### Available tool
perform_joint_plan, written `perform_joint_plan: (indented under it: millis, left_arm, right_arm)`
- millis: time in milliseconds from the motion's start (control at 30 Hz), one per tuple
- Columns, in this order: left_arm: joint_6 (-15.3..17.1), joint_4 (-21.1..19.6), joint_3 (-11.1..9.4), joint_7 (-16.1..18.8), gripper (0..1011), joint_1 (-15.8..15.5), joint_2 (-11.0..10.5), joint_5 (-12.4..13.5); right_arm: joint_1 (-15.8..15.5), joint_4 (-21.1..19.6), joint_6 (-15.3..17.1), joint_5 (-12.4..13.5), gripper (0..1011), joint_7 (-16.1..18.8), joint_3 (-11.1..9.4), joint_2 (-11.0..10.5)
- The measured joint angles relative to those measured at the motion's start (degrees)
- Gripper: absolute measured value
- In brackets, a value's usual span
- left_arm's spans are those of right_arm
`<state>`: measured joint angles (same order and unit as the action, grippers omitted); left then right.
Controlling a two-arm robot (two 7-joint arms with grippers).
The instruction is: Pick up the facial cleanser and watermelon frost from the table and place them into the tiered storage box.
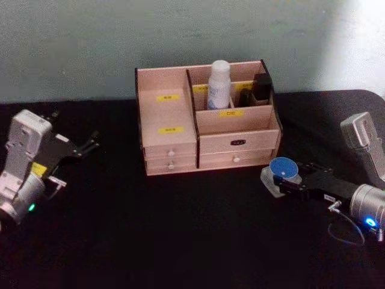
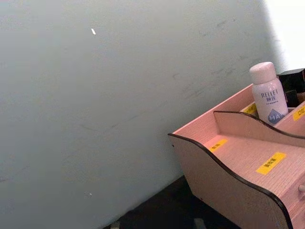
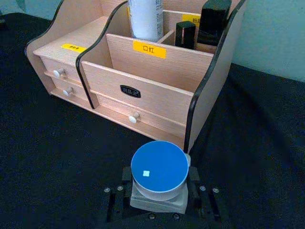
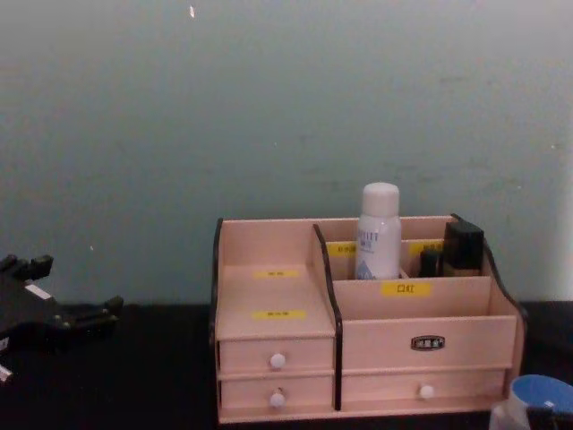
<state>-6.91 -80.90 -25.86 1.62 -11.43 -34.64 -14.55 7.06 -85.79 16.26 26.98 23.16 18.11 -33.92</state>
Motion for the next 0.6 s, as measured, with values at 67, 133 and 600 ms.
perform_joint_plan:
  millis: [67,133,600]
  left_arm:
    - [0.0,0.0,0.0,0.0,1001,0.0,0.0,0.0]
    - [0.0,0.0,0.0,0.0,1001,0.0,0.0,0.0]
    - [0.0,0.0,0.0,0.0,1001,0.0,0.0,0.0]
  right_arm:
    - [0.0,0.0,0.0,0.0,698,0.0,0.0,0.0]
    - [0.0,-0.1,-0.7,-0.1,698,0.9,0.4,-0.5]
    - [0.0,-2.5,-2.1,0.6,698,5.4,1.7,-2.6]
